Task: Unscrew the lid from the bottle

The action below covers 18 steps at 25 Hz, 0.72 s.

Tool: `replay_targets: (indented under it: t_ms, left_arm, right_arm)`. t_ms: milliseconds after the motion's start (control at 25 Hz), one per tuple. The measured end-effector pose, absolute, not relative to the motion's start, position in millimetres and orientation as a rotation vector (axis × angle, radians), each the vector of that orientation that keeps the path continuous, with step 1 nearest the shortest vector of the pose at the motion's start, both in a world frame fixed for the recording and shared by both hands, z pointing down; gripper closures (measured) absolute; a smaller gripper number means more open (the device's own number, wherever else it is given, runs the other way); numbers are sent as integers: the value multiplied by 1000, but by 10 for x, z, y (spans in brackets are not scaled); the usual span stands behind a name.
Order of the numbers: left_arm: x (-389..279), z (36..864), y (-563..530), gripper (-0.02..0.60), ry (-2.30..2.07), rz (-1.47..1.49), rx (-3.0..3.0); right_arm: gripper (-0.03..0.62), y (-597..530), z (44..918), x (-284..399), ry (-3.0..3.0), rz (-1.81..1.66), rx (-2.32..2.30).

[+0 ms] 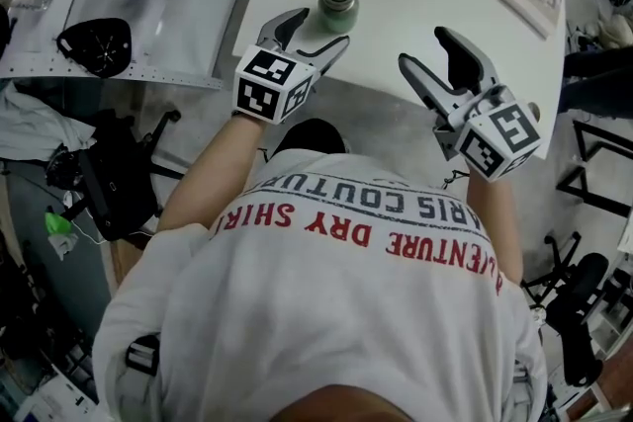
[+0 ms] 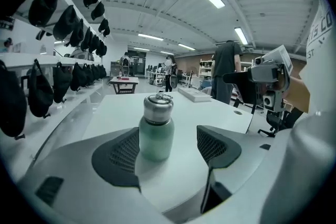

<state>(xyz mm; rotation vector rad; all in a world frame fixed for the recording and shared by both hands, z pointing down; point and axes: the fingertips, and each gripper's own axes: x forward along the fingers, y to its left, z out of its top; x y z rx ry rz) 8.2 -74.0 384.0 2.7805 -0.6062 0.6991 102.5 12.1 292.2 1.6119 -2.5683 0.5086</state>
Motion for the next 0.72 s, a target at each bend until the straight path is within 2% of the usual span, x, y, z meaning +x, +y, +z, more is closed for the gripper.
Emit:
replay_targets:
  t_ms: [720]
  left_arm:
    - [349,4284,-1071,229,-510,697,2817]
  right_arm:
    - [296,-343,3261,830,-2594,591,1466]
